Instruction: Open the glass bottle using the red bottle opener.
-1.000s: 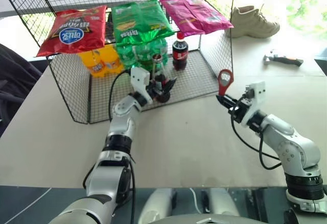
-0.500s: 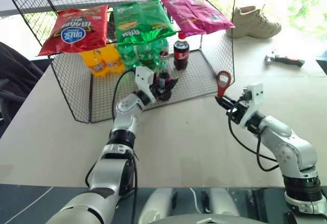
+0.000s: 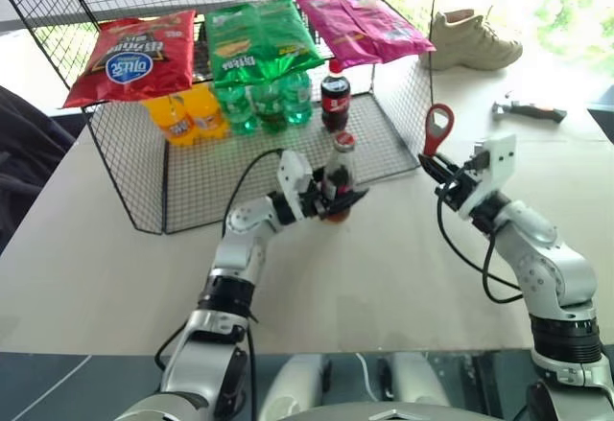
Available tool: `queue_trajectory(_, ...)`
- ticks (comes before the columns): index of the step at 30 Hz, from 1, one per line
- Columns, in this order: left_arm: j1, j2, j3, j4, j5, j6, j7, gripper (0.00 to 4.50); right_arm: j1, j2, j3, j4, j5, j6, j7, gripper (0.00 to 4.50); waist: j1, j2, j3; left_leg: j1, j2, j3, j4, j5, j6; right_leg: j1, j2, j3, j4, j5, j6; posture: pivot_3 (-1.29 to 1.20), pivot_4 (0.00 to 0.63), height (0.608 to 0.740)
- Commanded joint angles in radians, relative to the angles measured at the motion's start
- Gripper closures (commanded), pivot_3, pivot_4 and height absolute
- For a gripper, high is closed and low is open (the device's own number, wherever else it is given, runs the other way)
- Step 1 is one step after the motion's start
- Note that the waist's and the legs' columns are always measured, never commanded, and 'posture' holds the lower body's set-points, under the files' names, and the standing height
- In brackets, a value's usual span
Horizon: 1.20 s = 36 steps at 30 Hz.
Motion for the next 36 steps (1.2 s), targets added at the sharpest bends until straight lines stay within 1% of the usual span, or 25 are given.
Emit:
queue_trajectory(1,0.007,-0.013,-0.012,-0.077,-0.010,-0.010,0.007,1.65,-0.010,-0.022,0.036,-0.026,-0.083,-0.087,0.022,4.50,-0.002,0.000,0.000,0.000,0.000,0.000,0.000,0.000,0.000,0.000,0.000,0.000,0.000,0.000,0.000,0.00,0.150,0.732)
queue_trajectory(8,0.028,-0.038,-0.019,-0.056,0.018,-0.089,0.041,1.65,-0.004,-0.002,0.051,-0.026,-0.138,-0.135,0.012,4.50,-0.001,0.000,0.000,0.000,0.000,0.000,0.000,0.000,0.000,0.000,0.000,0.000,0.000,0.000,0.000,0.00,0.150,0.732)
queue_trajectory(10,0.045,-0.044,-0.013,-0.056,0.008,-0.100,0.039,0.63,0.001,0.004,0.054,-0.030,-0.145,-0.139,0.015,4.50,-0.001,0.000,0.000,0.000,0.000,0.000,0.000,0.000,0.000,0.000,0.000,0.000,0.000,0.000,0.000,0.00,0.150,0.732)
queue_trajectory(12,0.055,-0.046,-0.011,-0.059,0.005,-0.108,0.040,0.05,0.005,0.007,0.053,-0.030,-0.149,-0.142,0.020,4.50,-0.001,0.000,0.000,0.000,0.000,0.000,0.000,0.000,0.000,0.000,0.000,0.000,0.000,0.000,0.000,0.00,0.150,0.732)
queue_trajectory(19,0.062,-0.042,-0.010,-0.073,0.002,-0.134,0.045,0.05,0.006,0.010,0.045,-0.008,-0.156,-0.155,0.037,4.50,-0.001,0.000,0.000,0.002,0.000,0.000,0.001,0.000,0.000,0.002,0.000,0.000,0.001,0.000,0.000,0.00,0.150,0.732)
queue_trajectory(25,0.032,-0.051,-0.004,-0.096,-0.005,-0.146,0.064,0.05,0.008,0.019,0.046,0.002,-0.160,-0.162,0.042,4.50,-0.001,0.000,0.000,0.002,0.000,0.000,0.001,0.000,0.000,0.002,0.000,0.000,0.001,0.000,0.000,0.00,0.150,0.732)
queue_trajectory(36,-0.020,-0.058,-0.001,-0.068,0.017,-0.210,0.109,0.05,0.019,0.020,0.040,0.000,-0.161,-0.168,0.039,4.50,-0.001,0.000,0.000,0.002,0.000,0.000,0.001,0.000,0.000,0.002,0.000,0.000,0.001,0.000,0.000,0.00,0.150,0.732)
